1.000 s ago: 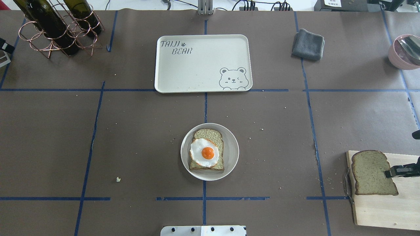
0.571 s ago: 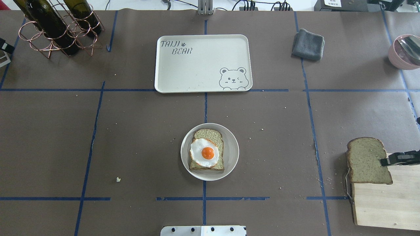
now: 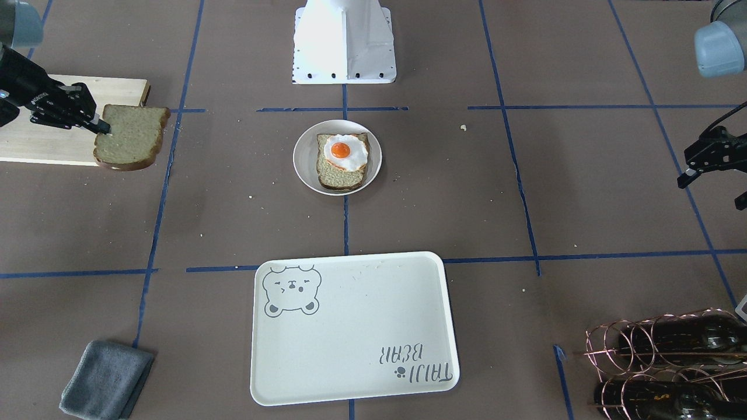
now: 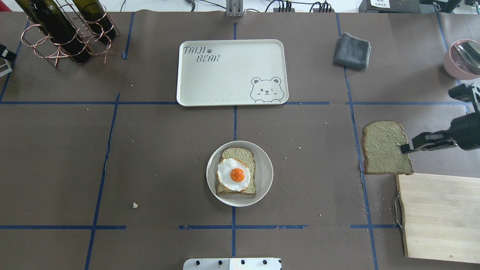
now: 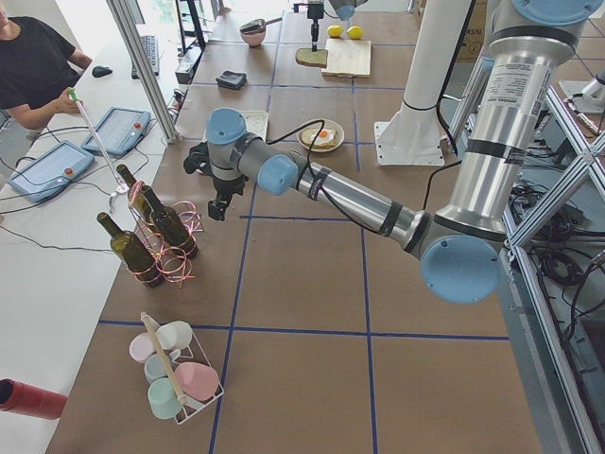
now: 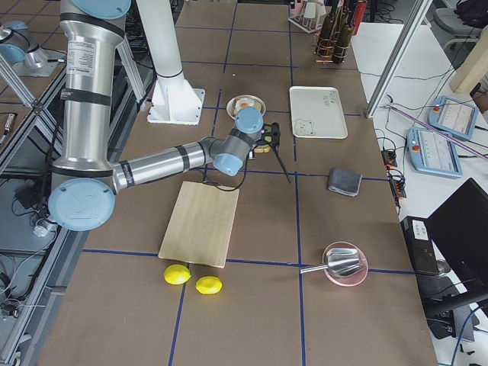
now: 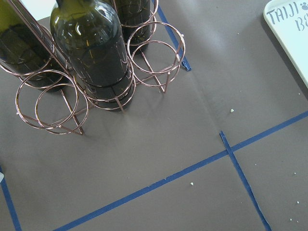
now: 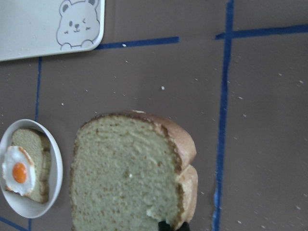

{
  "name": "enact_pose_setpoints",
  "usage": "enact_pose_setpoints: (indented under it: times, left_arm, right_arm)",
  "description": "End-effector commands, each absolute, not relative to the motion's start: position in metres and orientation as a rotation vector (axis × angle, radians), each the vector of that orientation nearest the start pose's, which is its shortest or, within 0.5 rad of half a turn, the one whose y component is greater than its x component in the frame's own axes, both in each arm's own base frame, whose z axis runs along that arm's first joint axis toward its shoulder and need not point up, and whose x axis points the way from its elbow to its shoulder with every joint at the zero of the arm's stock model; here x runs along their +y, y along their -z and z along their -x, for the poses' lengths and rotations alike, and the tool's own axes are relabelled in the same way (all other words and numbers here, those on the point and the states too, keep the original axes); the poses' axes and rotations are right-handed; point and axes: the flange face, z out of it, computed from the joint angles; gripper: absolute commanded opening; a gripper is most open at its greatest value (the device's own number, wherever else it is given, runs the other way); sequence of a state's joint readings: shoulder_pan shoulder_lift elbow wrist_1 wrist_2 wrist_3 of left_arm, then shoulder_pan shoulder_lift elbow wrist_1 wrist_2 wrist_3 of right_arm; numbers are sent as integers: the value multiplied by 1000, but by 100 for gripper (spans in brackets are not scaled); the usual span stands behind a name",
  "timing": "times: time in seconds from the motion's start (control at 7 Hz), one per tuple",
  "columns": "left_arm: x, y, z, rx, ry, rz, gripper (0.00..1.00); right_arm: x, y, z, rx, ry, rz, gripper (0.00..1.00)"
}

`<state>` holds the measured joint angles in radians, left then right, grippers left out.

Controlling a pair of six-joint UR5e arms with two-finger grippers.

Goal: Make sandwich and place on tray
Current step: 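Grasp the bread slice edge with the right gripper and lift it off the board, then carry the bread over the plate and lower it onto the fried egg toast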

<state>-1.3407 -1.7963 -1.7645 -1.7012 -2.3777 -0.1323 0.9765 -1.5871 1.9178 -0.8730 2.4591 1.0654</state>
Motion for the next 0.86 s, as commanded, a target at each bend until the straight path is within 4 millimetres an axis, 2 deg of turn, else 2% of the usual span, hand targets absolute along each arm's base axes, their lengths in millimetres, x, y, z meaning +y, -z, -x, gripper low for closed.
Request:
enact_pose_setpoints:
  times: [0.0,0.14,0.29,0.43,0.57,0.71]
  left_arm:
    - [-573,-425,-71,869,-310,-367,100]
    - [-574,-425,-71,868,-310,-366,100]
    - [-574,-428,-71,868,-308,-362,100]
    - [-574,-427,-71,868,-308,-363,100]
    - [-573,-422,-71,871,-299,-366,100]
    - [-573,-422,-71,873,-291,-363,100]
  right_arm:
    - [-455,-299,312,-1239,84,18,0]
    - [-451,-264,372,-1233,68,23,0]
    - [-433,-245,420,-1229,47,34,0]
    - [-409,-235,455,-1221,40,26,0]
    - [-396,-233,490,-1202,24,-1,0]
    - [-389,-238,510,-1184,28,-1,0]
